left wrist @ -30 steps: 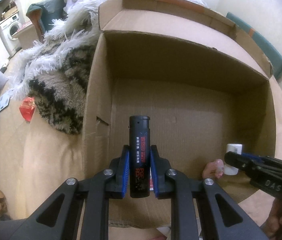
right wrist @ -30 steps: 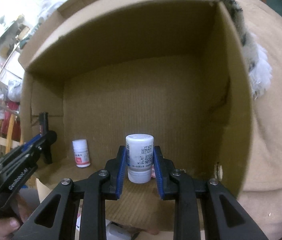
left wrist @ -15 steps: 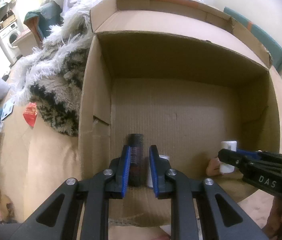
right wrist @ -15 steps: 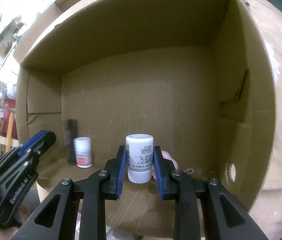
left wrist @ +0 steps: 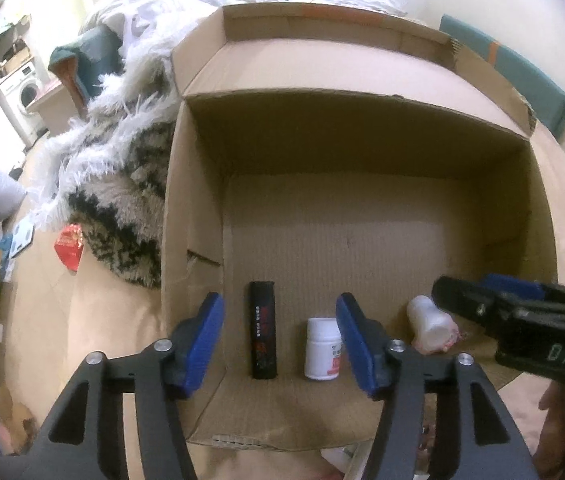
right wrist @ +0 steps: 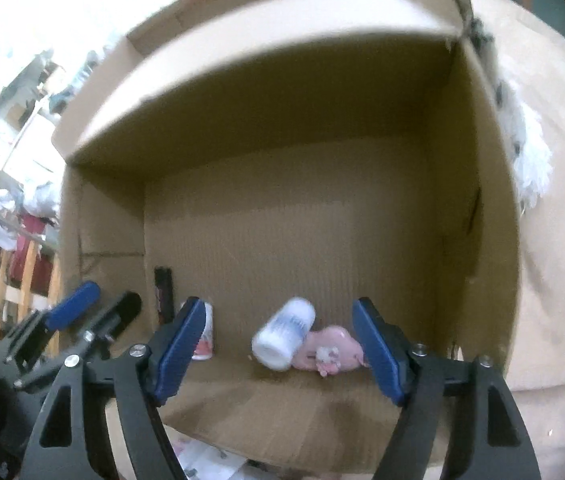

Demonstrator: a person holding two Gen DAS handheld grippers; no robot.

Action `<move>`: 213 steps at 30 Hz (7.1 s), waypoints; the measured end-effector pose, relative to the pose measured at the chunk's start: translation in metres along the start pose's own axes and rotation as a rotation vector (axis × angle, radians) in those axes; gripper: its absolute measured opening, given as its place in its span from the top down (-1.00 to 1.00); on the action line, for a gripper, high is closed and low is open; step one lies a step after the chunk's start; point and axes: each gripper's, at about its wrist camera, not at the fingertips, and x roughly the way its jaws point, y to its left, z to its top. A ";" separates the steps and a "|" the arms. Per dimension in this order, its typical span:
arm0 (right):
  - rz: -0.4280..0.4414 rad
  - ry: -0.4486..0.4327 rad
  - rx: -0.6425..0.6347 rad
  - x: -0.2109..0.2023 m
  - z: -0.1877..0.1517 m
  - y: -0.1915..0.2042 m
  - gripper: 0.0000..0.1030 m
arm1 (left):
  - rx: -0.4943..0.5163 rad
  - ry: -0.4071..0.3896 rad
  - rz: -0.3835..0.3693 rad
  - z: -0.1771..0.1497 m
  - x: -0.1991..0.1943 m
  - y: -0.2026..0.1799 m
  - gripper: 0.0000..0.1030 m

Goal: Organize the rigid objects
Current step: 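Withdraw both grippers from the box toward the pink lighter and charger, then grasp the pink lighter with the left gripper while the right gripper grasps the white battery holder, then carry both items into the box and open both grippers to release them, then withdraw both grippers from the box toward the earbud case and hair claw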

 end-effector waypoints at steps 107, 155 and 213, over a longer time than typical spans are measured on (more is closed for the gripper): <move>0.036 0.318 0.000 0.045 -0.100 0.027 0.06 | -0.233 0.476 0.029 -0.130 0.037 0.024 -0.15; 0.141 0.004 0.069 -0.018 0.019 -0.019 0.06 | -0.062 0.226 0.030 0.027 0.018 -0.008 -0.14; 0.108 -0.057 -0.003 -0.036 0.013 0.005 -0.86 | -0.077 0.187 0.061 0.009 -0.012 0.004 -0.31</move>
